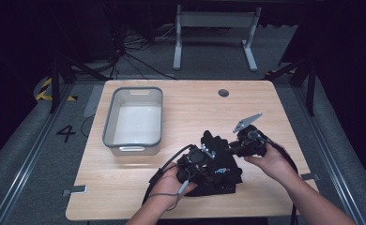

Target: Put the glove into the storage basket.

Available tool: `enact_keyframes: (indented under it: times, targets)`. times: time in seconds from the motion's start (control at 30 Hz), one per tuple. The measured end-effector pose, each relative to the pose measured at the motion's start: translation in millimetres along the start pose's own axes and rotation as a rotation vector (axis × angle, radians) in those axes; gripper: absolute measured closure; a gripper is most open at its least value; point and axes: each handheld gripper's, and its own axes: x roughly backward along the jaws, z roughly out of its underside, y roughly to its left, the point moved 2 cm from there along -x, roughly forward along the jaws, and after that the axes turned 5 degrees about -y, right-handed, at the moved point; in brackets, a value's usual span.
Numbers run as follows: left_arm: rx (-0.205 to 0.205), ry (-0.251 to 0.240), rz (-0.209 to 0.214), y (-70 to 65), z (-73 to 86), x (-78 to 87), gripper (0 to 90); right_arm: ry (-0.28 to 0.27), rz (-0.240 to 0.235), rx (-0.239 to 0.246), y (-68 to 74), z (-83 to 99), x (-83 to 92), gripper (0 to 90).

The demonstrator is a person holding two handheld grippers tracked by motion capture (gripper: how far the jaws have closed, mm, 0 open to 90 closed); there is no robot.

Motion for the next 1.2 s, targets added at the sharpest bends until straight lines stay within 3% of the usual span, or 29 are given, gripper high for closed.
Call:
enact_keyframes:
  times: [0.17, 0.5, 0.67, 0.8, 0.93, 1.03, 1.2]
  targets:
    - [0.060, -0.044, -0.027, 1.0, -2.3, -6.2, 52.7, 0.009, 0.022, -0.006, -26.5, -13.4, -23.9, 67.4]
    - [0.073, -0.093, -0.005, 2.8, 0.8, -10.7, 50.2, 0.033, 0.038, -0.013, -50.8, -28.0, -58.4, 65.3]
    - [0.068, -0.093, 0.004, 0.2, 3.5, -9.5, 49.6, 0.048, 0.031, -0.010, -55.8, -32.6, -70.9, 61.1]
    - [0.067, -0.090, -0.005, -4.1, 3.6, -10.3, 46.9, 0.075, 0.056, -0.022, -61.5, -33.5, -77.9, 60.0]
    - [0.068, -0.086, -0.001, -6.9, 2.7, -13.1, 45.4, 0.070, 0.032, -0.037, -61.7, -35.2, -81.6, 59.2]
    - [0.066, -0.077, -0.001, -9.6, 1.4, -17.3, 44.4, 0.093, 0.024, -0.038, -59.1, -35.4, -85.4, 59.8]
    - [0.060, -0.057, -0.002, -11.6, -0.2, -24.1, 43.1, 0.149, 0.015, -0.045, -59.9, -30.4, -92.3, 68.3]
